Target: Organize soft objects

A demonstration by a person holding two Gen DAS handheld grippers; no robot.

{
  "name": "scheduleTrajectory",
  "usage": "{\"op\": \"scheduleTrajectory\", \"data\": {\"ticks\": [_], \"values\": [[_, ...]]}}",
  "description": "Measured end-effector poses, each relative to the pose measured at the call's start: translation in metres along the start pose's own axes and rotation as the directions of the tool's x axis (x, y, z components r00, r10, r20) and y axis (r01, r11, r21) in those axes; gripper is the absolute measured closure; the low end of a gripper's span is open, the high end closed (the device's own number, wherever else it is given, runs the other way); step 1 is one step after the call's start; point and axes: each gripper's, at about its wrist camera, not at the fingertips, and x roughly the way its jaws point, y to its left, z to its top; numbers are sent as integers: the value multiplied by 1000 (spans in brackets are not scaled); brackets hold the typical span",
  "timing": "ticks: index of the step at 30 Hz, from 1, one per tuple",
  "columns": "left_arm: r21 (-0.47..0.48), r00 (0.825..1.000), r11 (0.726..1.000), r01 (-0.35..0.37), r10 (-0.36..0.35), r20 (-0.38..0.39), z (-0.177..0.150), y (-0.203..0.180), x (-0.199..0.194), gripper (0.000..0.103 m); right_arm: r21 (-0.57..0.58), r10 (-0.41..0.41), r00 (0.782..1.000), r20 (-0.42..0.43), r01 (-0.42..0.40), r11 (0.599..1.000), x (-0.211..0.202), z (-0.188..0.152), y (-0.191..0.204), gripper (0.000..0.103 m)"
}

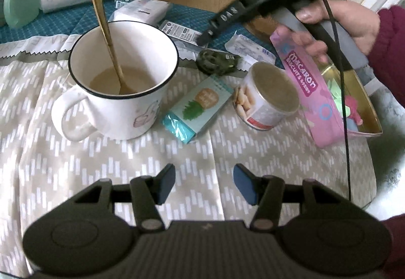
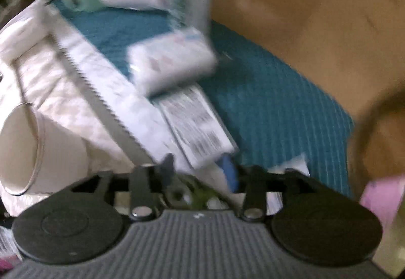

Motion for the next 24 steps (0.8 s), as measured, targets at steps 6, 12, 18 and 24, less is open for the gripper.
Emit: {"op": "scheduleTrajectory", "data": {"ticks": [6,12,18,24], "values": [[3,1000,1000,9,-9,7,2,-3,1,51,117,67,997,-43,-62,991,4,-16,-11,39],[28,1000,1000,11,-11,-5,1,-9,5,49,167,172,982,-78,-157,973,5,-25,-11,37],[-15,1000,1000,3,-3,-13,-3,-2,6,49,-70,82,991,-108,-90,994,8,-18,30,44],[-22,1000,1000,-15,15,-3,-8,-1,1,49,-234,27,1000,7,-24,972,-14,-27,64,46]]}}
